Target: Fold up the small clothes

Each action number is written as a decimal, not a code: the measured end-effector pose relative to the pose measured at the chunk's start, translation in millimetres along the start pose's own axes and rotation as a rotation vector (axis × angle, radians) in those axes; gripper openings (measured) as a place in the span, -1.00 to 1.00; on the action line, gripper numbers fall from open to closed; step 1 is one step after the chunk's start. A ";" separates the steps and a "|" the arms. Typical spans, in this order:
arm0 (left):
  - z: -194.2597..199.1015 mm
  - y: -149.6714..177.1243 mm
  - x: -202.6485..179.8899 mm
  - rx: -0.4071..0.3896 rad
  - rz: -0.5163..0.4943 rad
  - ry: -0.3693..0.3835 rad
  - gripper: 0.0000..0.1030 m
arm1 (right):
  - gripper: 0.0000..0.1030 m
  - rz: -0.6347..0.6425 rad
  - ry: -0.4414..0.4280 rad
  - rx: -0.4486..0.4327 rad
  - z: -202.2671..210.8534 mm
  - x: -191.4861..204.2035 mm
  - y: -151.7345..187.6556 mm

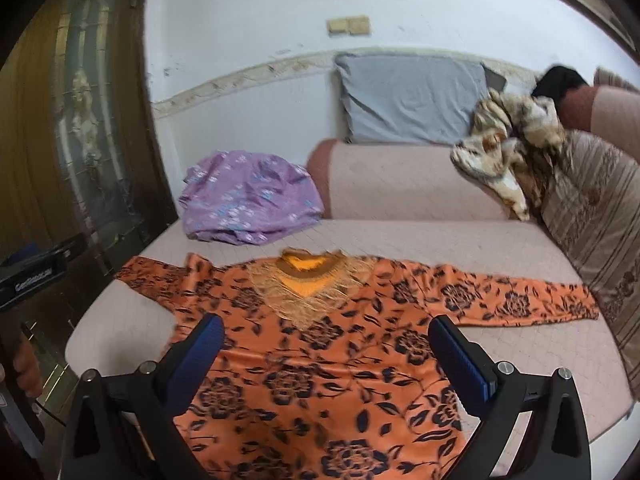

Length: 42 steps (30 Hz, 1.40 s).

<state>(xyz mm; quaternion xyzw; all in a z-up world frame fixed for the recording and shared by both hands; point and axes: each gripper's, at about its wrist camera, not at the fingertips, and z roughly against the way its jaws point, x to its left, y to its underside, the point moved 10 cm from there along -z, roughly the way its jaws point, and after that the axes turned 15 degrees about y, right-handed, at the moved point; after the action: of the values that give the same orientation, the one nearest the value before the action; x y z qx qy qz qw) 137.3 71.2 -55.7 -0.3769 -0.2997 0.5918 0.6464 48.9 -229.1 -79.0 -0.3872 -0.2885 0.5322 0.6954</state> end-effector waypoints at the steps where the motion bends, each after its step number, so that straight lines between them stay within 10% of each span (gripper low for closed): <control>1: -19.7 9.2 3.5 0.051 0.018 0.013 1.00 | 1.00 -0.027 0.005 0.034 -19.9 -16.3 4.8; 7: -132.0 65.3 3.9 0.275 0.053 -0.004 1.00 | 1.00 -0.392 0.242 0.235 -136.4 -183.6 47.4; 13: -200.0 59.5 -47.8 0.275 0.032 0.023 1.00 | 0.58 -0.858 0.412 0.295 -193.0 -373.7 93.9; 21: -255.9 57.0 -84.9 0.254 -0.027 0.044 1.00 | 0.38 -1.235 0.458 0.292 -260.2 -499.4 128.6; 26: -271.1 53.7 -84.9 0.251 -0.045 0.031 1.00 | 0.27 -1.174 0.594 0.267 -286.4 -525.4 117.7; 29: -276.4 54.3 -88.8 0.254 -0.051 0.042 1.00 | -0.64 -1.030 0.671 0.322 -309.0 -527.4 110.8; 31: -275.3 52.9 -88.7 0.248 -0.062 0.034 1.00 | -0.78 -0.998 0.678 0.314 -312.9 -523.7 104.9; 42: -244.2 36.7 -20.5 0.243 -0.029 -0.077 1.00 | -0.80 -0.810 0.389 0.078 -252.8 -363.7 -49.3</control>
<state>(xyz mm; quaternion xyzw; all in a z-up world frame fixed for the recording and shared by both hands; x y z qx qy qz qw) 318.6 19.1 -216.3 -0.2684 -0.2559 0.6282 0.6840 182.8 -644.7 -168.2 -0.3092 -0.2604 0.1450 0.9031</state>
